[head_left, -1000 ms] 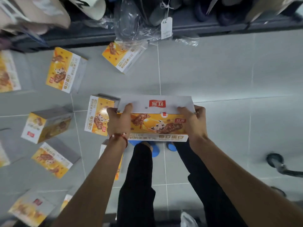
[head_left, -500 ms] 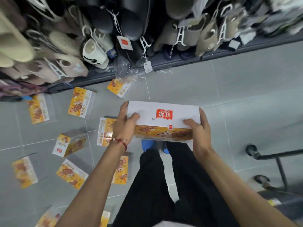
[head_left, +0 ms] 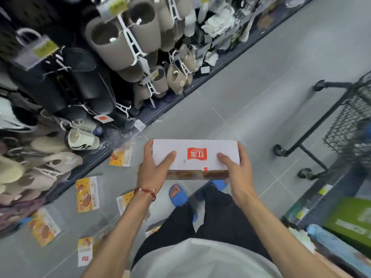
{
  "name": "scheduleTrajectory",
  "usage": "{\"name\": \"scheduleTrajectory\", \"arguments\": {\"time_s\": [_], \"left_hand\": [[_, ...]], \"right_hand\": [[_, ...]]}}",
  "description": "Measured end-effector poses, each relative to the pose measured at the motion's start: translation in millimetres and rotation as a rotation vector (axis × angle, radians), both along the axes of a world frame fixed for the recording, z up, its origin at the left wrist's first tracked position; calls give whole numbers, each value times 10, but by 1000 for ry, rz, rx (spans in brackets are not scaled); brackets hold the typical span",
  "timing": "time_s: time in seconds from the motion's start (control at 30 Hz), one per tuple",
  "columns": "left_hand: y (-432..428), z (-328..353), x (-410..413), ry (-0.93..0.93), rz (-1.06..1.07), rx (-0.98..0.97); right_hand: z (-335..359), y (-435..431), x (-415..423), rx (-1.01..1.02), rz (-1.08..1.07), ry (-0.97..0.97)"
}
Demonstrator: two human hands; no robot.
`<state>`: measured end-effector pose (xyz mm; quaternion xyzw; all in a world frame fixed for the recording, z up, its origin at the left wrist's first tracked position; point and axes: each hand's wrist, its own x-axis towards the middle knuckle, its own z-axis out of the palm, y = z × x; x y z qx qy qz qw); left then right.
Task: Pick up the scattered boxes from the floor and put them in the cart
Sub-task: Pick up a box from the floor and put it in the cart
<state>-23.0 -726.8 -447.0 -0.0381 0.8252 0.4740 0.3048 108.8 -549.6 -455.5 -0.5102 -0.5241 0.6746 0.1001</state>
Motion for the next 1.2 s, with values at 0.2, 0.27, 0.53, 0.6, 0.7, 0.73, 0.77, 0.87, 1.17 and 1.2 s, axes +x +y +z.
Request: {"name": "scheduleTrajectory", "arguments": {"time_s": [0.2,0.27,0.53,0.6,0.7,0.73,0.77,0.87,1.17,1.2], "left_hand": [[920,193,0,41,-237,5],[1282,242,13,57,-301,5],[2711,389,198,119,-463,47],[3062,431,242,128,-496,53],[3596,467,223,137,-557,61],[3777,474,196,129,-579,68],[3956,457,147,118,-598,76],[4510,383,-70,126,-679,90],[6327,561,-743,125,-1009,146],[6522,589,-779,127,-1044,144]], "right_hand": [[196,556,365,-27,-179,50],[222,802,469,-25,-236,57],[327,1981,766,9,-407,87],[363,2281,799,28,-458,83],[430,2701,786,42,-548,72],[442,2842,769,43,-573,66],[438,2986,745,50,-599,62],[417,3388,632,67,-703,63],[611,4537,83,118,-1009,105],[619,4647,54,126,-1039,99]]}}
